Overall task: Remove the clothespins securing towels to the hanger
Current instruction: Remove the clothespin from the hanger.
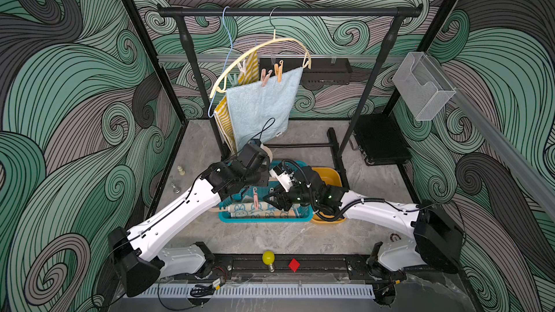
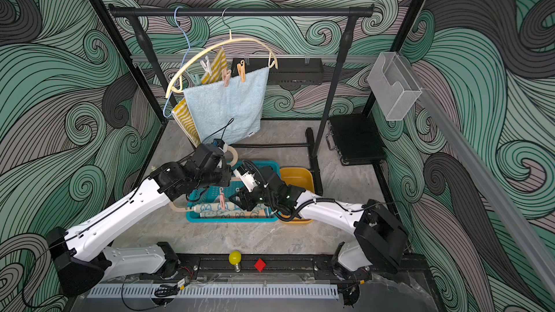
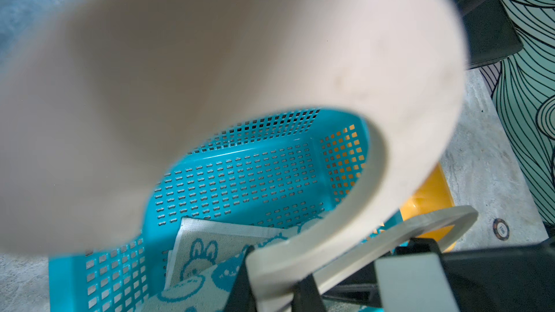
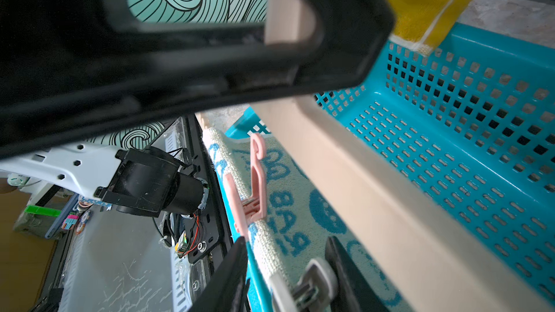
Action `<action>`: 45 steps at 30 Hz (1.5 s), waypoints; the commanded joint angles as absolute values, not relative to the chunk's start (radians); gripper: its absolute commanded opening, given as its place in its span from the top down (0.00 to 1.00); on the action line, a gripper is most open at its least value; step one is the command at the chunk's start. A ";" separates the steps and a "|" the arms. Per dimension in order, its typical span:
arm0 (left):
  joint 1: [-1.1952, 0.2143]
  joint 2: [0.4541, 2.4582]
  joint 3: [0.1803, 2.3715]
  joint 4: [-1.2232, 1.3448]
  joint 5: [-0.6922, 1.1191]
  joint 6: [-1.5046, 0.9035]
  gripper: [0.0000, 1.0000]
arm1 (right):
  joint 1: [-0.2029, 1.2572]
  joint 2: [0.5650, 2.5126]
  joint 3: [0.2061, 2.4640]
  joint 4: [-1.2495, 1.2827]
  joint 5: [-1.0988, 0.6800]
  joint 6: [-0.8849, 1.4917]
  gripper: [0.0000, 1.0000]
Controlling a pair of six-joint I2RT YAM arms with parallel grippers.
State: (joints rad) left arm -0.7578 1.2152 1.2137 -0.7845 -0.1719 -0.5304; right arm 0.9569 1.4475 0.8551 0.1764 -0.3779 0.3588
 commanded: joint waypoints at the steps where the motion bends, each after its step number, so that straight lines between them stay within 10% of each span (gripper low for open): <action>1: -0.762 1.189 1.207 -0.787 -0.137 -0.492 1.00 | 0.943 1.432 0.848 0.230 -0.408 0.369 0.57; 25: -0.762 1.195 1.200 -0.777 -0.107 -0.472 1.00 | 0.932 1.474 0.868 0.242 -0.472 0.370 0.69; 36: -0.762 1.200 1.206 -0.779 -0.110 -0.478 1.00 | 0.931 1.489 0.874 0.235 -0.466 0.378 1.00; 45: -0.762 1.208 1.206 -0.794 -0.126 -0.485 1.00 | 0.931 1.488 0.899 0.201 -0.429 0.371 1.00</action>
State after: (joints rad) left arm -0.7578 1.2072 1.1942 -0.7856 -0.1478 -0.4938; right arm 0.9363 1.4837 0.8631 0.2020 -0.4454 0.3710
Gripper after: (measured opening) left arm 0.132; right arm 0.192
